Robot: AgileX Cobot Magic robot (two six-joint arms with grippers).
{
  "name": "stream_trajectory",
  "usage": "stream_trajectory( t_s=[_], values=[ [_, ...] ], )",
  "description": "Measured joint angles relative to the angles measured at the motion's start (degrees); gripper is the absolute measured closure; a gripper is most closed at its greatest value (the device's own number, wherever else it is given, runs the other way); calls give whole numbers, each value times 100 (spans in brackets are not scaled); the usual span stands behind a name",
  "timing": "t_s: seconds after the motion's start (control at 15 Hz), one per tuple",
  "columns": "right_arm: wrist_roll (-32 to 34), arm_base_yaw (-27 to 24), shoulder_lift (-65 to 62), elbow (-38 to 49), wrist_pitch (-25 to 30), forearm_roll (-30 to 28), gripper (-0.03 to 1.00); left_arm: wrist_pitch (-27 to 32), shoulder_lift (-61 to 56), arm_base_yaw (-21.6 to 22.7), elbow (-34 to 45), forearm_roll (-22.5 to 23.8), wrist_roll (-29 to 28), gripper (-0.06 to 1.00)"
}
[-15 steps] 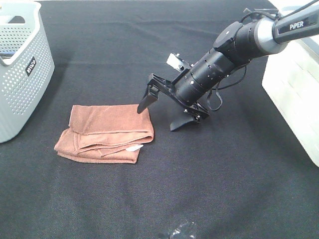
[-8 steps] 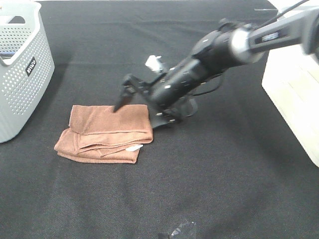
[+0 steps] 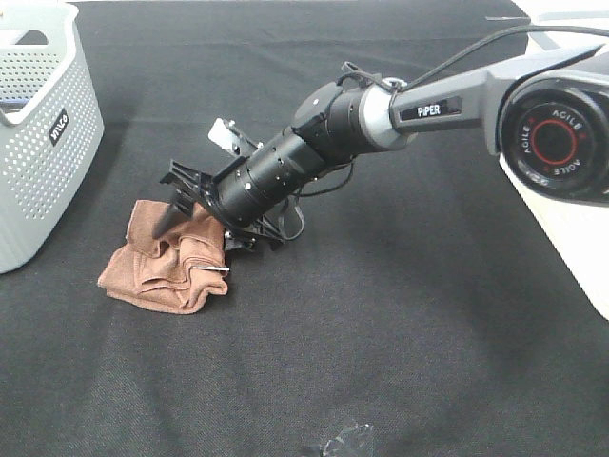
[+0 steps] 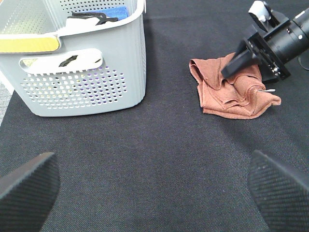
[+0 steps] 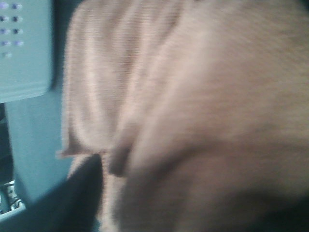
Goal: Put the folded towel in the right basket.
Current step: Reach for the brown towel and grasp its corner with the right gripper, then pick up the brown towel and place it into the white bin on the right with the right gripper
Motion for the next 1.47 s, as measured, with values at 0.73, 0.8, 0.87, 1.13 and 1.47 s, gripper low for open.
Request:
stream_trajectory(
  t_s=[0.73, 0.8, 0.87, 1.13, 1.47],
  values=[
    [-52, -647, -968, 80, 1530, -1232, 76, 0, 0, 0, 0, -11, 0, -5],
    [132, -791, -1295, 80, 1753, -1610, 76, 0, 0, 0, 0, -17, 0, -5],
    [304, -957, -1650, 80, 2000, -2040, 76, 0, 0, 0, 0, -17, 0, -5],
    [911, -1667, -3157, 80, 2320, -3174, 76, 0, 0, 0, 0, -17, 0, -5],
    [1049, -3426, -5162, 80, 2510, -4389, 76, 0, 0, 0, 0, -17, 0, -5]
  ],
)
